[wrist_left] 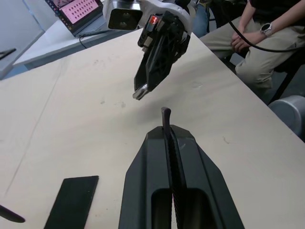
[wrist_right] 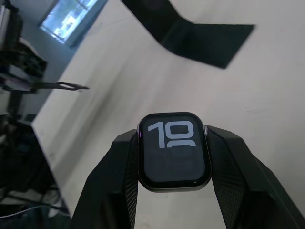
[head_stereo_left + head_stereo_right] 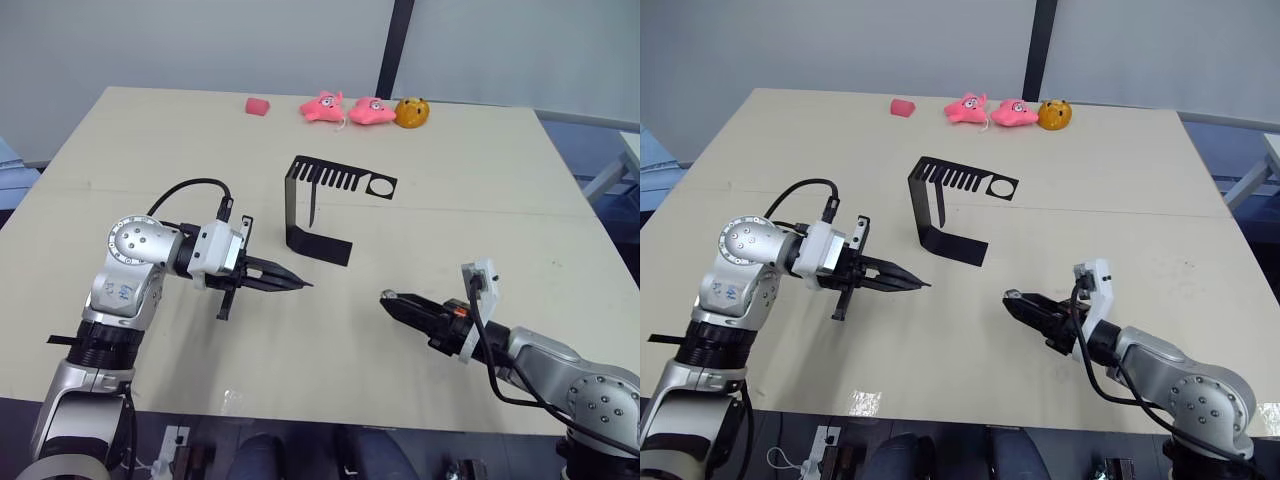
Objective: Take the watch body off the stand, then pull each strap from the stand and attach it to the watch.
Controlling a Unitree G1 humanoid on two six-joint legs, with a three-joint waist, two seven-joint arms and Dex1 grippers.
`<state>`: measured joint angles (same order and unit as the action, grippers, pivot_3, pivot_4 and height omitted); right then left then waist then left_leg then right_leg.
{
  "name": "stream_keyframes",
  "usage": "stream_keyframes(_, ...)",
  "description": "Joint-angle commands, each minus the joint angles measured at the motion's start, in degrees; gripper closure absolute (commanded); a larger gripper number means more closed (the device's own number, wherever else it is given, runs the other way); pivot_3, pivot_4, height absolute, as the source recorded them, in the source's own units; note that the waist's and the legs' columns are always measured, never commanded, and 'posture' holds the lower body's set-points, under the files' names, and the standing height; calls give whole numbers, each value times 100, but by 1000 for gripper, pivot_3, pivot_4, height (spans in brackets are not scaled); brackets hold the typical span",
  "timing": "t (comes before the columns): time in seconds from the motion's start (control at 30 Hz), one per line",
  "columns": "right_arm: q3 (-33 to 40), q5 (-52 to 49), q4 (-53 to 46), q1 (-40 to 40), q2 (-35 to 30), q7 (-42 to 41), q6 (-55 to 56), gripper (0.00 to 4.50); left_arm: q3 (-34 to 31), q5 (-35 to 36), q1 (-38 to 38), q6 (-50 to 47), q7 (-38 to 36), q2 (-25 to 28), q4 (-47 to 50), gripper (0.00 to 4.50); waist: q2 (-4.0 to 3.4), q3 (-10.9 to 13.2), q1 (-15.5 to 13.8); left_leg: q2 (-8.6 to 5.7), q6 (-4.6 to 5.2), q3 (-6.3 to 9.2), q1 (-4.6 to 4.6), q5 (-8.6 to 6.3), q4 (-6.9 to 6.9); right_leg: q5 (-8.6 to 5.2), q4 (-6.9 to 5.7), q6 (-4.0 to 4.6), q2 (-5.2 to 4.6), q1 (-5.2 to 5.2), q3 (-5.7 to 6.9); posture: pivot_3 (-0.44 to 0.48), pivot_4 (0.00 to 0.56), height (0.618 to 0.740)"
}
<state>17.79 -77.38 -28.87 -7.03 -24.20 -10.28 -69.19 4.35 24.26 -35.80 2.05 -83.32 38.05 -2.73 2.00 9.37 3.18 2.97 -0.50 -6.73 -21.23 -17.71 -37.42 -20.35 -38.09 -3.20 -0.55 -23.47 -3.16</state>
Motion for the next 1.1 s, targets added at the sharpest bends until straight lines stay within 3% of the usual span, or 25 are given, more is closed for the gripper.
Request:
stream_keyframes(0.03,-268,-1211,330,-234,114,686,176,2902,-133,-69,-140,289,-54,122,128,4500,-1,0,10,0,0,0,-1,0,0,0,-1,0,0,-1,0,0,150,740)
stream_keyframes(0.37,-1058,-2182,1138,-779,-87,1232,497,2902,234,-513,-301,488,239,-45,260,4500,-1,1,12,2,2,-1,-6,0,-1,2,6,-3,0,-2,0,0,150,740)
stream_keyframes(1.1,-1545,-2488,1040,-738,-356,1305,992,2902,592,-953,-405,473,539,-325,117,4500,-1,1,11,6,3,-1,-8,0,-4,2,5,-4,2,-4,0,0,150,740)
